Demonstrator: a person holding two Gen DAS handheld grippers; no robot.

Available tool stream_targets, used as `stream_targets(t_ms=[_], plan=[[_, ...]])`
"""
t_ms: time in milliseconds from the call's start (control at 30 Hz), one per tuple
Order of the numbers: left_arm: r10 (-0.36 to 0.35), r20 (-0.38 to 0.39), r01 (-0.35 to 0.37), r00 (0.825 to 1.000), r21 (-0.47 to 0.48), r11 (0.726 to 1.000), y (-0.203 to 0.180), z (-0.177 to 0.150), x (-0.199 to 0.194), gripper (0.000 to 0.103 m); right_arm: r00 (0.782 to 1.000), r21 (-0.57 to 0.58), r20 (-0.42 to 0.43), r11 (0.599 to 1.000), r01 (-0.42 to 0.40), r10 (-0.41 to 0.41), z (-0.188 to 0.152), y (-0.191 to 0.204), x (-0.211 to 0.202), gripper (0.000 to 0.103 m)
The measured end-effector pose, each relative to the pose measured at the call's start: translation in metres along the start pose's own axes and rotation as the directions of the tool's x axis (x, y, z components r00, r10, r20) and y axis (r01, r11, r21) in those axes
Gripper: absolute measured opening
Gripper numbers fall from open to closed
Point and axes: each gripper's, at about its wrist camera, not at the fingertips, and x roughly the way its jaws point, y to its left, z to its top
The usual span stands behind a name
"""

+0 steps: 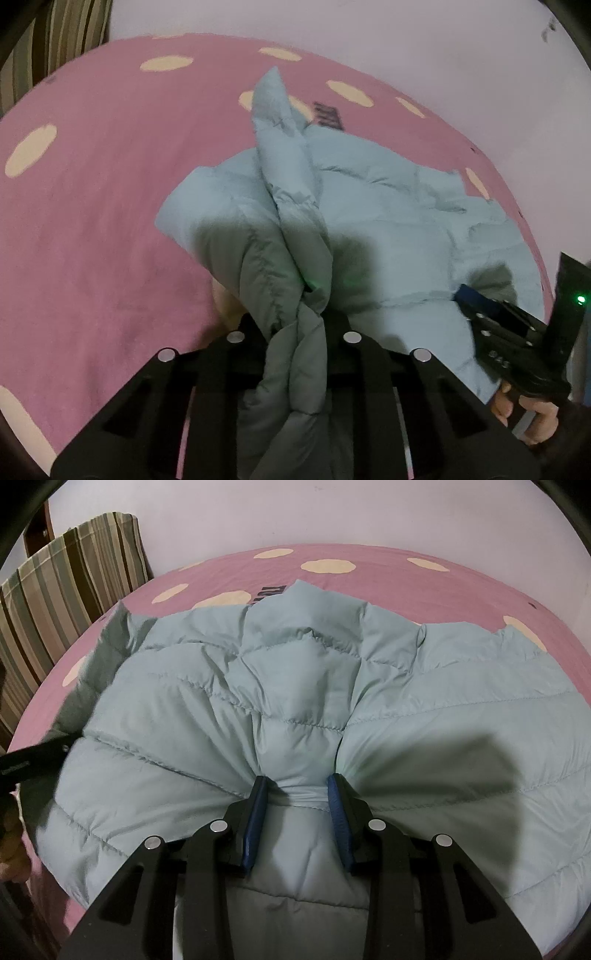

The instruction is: Fold large clothes

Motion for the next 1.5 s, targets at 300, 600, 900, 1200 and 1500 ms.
stream_targets(t_ms=[300,600,900,1200,1500], plan=[[0.041,0.057,-0.044,0.998,0.052,0.998,-0.033,0.003,-0.028,0.015,1.000,-0.003,0.008,1.000,0.002,-0.002,-0.001,0.000,-0.001,0.035],[0.081,0.107,-0.090,0.991,0.082,0.993,-0.082,0.007,-0.057,0.014,1.000,-0.014,0.029,1.000,0.003,-0.003,-0.003,-0.005,-0.024,0.037],[0.082,0.127,-0.105,0.988,0.189,0.976,-0.166,0.018,-0.062,0.012,0.984,0.044,0.150,0.995,0.091,-0.096,-0.003,-0.070,-0.087,0.054],[0.081,0.062,-0.098,0.995,0.359,0.928,-0.286,0.010,-0.001,0.011,0.971,0.219,0.151,0.964,0.148,-0.183,-0.034,-0.176,-0.119,0.054],[0.101,0.006,-0.094,0.995,0.436,0.895,-0.361,-0.028,0.071,0.011,0.968,0.361,0.101,0.915,0.179,-0.229,-0.068,-0.254,-0.125,0.054]])
